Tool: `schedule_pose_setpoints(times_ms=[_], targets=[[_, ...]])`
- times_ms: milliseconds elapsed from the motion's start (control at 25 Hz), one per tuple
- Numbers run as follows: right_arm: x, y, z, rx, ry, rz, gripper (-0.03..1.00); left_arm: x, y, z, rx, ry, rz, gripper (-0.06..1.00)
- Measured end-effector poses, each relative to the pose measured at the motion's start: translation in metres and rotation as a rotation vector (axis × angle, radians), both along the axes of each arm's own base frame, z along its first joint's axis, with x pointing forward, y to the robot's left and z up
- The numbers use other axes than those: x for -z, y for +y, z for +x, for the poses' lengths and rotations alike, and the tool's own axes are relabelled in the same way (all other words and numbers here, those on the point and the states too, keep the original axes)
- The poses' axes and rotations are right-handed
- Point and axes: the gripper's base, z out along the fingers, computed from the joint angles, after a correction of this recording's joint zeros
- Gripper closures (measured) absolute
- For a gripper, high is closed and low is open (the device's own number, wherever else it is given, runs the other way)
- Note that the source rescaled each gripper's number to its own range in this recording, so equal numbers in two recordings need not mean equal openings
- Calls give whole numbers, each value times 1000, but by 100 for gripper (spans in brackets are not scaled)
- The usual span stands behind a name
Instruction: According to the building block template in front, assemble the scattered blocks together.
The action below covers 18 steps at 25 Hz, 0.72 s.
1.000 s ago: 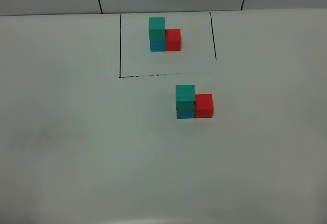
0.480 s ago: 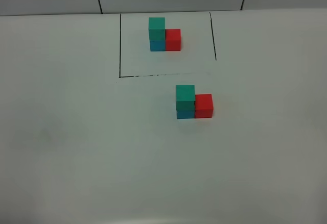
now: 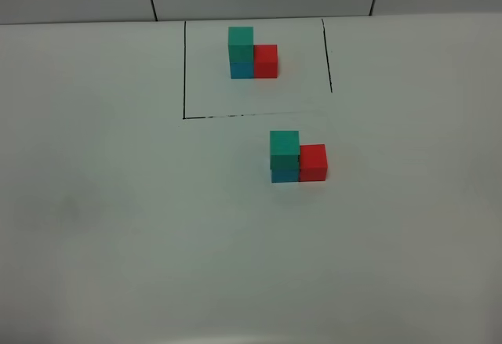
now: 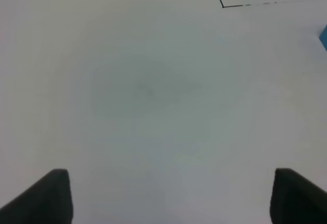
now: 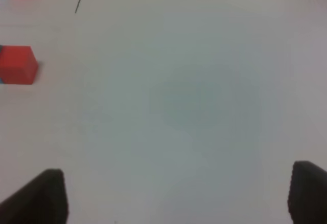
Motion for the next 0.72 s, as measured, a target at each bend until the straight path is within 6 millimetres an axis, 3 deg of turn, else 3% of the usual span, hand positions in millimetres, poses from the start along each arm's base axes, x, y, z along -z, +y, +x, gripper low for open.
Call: schedule_pose_setpoints(times_ms=[720], targets=[[0,0,0,0,0,1,22,0,0,0,0,0,0,18]])
